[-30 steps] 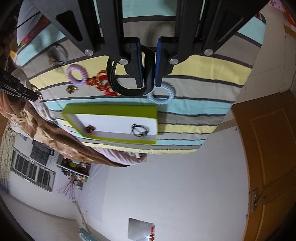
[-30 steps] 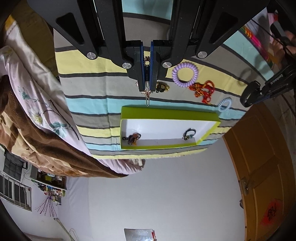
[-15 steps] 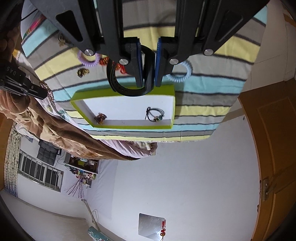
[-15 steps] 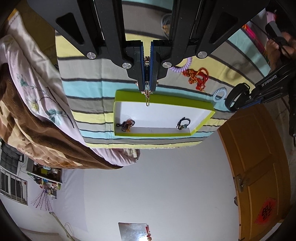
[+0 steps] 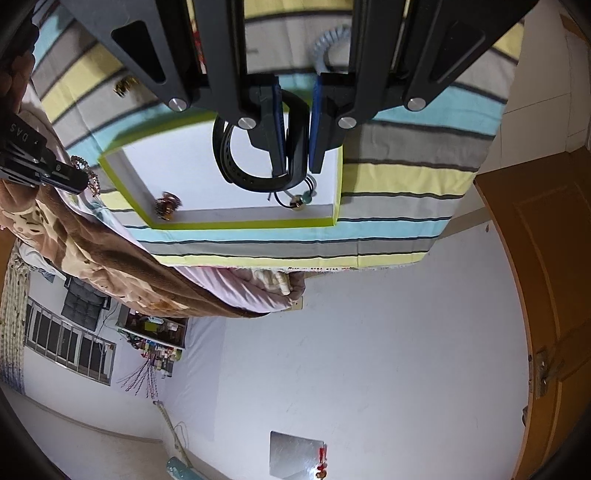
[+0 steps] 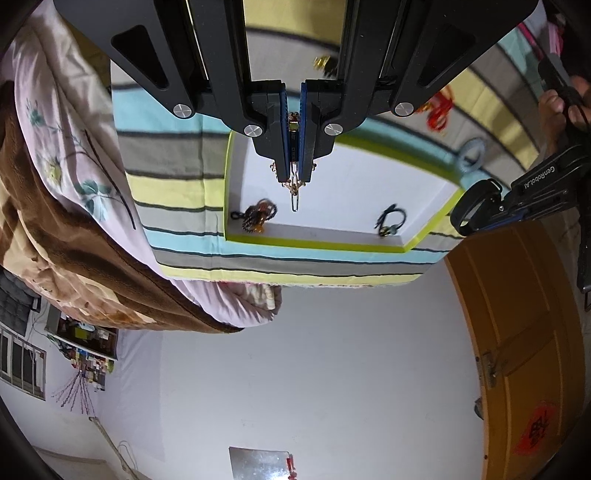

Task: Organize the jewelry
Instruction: 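Carry the wristband and chain bracelet with both grippers into the green box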

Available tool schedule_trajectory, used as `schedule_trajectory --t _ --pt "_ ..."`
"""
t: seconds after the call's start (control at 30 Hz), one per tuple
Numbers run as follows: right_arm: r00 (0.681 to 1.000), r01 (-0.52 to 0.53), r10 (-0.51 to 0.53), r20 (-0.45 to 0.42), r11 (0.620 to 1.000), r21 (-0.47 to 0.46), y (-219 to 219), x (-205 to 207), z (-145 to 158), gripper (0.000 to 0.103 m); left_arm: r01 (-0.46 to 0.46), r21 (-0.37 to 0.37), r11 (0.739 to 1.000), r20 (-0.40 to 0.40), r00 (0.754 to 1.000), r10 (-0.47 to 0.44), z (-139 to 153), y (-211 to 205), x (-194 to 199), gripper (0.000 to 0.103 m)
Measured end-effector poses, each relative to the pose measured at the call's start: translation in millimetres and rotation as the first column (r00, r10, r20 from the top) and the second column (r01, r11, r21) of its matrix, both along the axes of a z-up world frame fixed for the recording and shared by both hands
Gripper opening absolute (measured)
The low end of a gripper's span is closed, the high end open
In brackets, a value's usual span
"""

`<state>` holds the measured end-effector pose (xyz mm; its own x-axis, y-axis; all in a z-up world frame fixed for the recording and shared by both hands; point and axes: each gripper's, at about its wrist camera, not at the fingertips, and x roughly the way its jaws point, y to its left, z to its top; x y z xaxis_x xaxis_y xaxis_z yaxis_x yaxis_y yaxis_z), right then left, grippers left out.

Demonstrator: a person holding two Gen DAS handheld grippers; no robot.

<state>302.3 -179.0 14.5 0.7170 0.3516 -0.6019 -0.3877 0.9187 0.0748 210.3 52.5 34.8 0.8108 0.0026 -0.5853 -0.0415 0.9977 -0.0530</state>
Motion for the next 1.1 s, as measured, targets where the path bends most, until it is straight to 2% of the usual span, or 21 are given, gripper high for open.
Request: schedule_trajectory --t 0.2,0.5,0.87,1.03,1.1 --pt "1.000 0.008 -0.008 -0.013 0.999 -0.033 9.2 34.9 -9.8 0.004 0.007 0.013 1.000 -0.043 0.999 -0.007 -12.2 2.4 34.2 0.013" --pt "0.995 0.023 -0.029 -0.095 0.997 -0.070 17.6 78.6 -40.3 0.004 0.014 0.012 1.000 -0.111 0.994 -0.013 -34.0 6.6 65.2 0.013" --pt "0.989 0.045 -0.057 -0.139 0.995 -0.090 14.9 97.9 -58.1 0.004 0.015 0.013 1.000 -0.164 0.986 -0.012 -51.9 8.4 81.7 0.013" --pt "0.987 0.039 -0.053 -0.150 0.995 -0.093 17.0 99.3 -59.0 0.005 0.025 0.005 1.000 -0.161 0.987 -0.024 -52.7 9.3 82.3 0.013" --pt "0.987 0.034 -0.047 -0.155 0.996 -0.086 17.0 98.7 -58.4 0.011 0.027 0.006 1.000 -0.160 0.987 -0.026 -52.1 9.7 81.2 0.013"
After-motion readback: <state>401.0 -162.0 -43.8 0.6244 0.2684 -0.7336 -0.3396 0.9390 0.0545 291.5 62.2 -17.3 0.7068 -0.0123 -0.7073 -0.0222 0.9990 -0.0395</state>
